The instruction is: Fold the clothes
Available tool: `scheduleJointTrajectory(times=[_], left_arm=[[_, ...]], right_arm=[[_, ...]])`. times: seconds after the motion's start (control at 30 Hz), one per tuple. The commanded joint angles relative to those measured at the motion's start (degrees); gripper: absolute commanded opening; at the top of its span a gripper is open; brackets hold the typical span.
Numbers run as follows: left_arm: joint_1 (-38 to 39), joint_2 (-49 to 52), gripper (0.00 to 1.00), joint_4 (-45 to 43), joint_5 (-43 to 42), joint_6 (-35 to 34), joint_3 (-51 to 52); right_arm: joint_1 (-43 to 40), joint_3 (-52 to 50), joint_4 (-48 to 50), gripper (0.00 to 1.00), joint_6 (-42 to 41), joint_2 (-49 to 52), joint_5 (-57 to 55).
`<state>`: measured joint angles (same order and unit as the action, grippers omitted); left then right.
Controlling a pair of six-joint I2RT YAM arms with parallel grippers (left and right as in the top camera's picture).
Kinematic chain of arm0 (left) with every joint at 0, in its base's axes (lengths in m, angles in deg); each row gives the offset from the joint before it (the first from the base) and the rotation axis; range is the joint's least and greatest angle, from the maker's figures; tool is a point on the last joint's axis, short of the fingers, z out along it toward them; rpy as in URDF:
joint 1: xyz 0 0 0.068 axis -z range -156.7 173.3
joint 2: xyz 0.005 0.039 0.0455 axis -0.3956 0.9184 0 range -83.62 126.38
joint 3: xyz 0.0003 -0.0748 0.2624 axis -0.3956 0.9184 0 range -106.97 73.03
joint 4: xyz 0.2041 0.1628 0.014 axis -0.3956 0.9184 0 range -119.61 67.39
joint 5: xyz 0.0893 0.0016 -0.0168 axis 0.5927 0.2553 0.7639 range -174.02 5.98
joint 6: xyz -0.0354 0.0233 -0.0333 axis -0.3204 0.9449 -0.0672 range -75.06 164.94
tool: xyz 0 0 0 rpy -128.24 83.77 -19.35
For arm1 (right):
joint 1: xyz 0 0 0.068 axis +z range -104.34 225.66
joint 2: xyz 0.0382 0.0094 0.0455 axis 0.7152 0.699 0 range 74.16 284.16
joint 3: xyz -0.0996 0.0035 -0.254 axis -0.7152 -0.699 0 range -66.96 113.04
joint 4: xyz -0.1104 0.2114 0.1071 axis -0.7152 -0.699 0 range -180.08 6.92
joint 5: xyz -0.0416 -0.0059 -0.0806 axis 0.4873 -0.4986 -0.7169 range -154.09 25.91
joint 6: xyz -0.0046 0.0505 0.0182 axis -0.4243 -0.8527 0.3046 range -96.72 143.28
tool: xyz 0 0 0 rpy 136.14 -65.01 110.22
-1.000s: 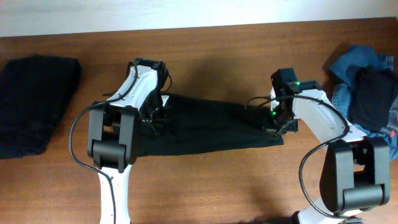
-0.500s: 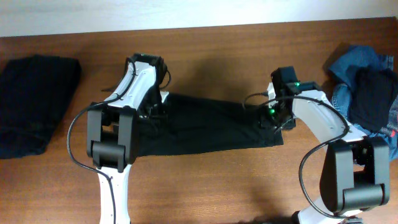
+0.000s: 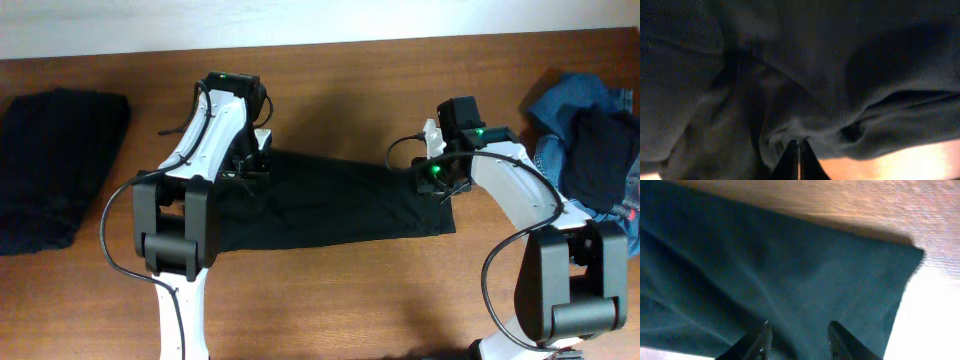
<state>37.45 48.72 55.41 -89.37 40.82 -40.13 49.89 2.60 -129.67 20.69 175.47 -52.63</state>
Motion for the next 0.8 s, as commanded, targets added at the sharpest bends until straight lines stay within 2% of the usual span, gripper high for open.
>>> scheduleJointTrajectory(times=[0.0, 0.33, 0.53, 0.77], left_arm=[[-0.3, -1.8, 0.08, -1.8, 0.2, 0.2, -1.0], [-0.2, -1.8, 0.08, -2.1, 0.2, -1.5, -0.9], [-0.2, -1.8, 0.08, 0.8, 0.2, -1.5, -0.9], [-0.2, -1.8, 0.08, 1.6, 0.2, -1.5, 0.6]], right_arm=[[0.5, -0.2, 0.5, 0.45, 7.1, 0.3, 3.3], [8.0, -2.6, 8.9, 0.45, 8.6, 0.4, 3.0], [11.0, -2.7, 10.8, 0.22, 8.5, 0.4, 2.9], [11.2, -6.1, 12.6, 0.17, 8.1, 0.4, 3.0]])
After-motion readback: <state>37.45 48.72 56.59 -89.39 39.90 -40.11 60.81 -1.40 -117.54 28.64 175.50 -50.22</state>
